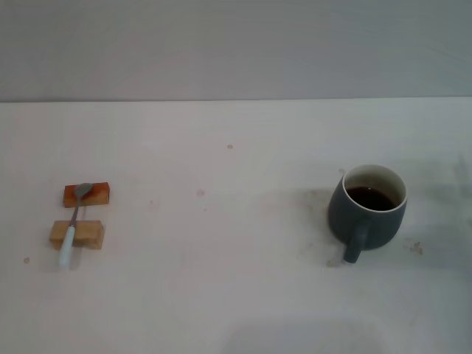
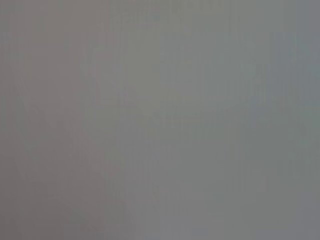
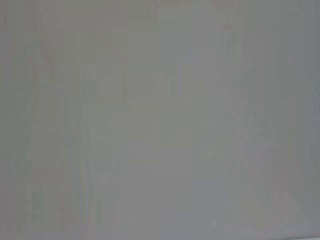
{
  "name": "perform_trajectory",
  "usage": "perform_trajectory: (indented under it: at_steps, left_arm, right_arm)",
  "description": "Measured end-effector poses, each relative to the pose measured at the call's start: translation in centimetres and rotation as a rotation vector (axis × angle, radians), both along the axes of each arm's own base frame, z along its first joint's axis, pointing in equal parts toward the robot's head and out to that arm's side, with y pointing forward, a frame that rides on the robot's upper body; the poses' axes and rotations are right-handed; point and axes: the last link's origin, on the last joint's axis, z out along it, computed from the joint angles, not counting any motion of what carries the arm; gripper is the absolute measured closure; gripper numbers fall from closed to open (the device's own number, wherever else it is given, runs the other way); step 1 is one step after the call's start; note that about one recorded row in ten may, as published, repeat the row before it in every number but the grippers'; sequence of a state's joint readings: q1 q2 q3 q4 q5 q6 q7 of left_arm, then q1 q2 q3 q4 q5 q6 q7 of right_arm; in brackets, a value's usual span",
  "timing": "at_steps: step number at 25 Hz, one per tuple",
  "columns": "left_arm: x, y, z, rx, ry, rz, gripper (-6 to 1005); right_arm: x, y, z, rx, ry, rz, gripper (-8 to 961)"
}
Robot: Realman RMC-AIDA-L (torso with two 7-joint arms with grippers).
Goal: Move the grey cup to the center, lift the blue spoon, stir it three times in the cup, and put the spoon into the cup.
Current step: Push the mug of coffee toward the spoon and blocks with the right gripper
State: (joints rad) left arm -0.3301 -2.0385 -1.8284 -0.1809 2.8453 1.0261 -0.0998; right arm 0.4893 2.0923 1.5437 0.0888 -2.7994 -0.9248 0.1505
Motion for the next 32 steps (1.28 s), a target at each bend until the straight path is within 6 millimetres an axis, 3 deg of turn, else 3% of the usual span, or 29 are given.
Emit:
perform_trajectory:
  at_steps: [11,32]
  left_arm:
    - [-0.1,0.0,0.2,0.008,-0.002,0.004,184]
    - [-0.2,0.1,0.4,0.015,-0.008,0.010,184]
  right_arm:
    - [0.0,-0.3,-0.5,-0.025,0.015,0.007,271]
    - [-0.4,-0.4,-1.1,-0.064,0.016,0.025,380]
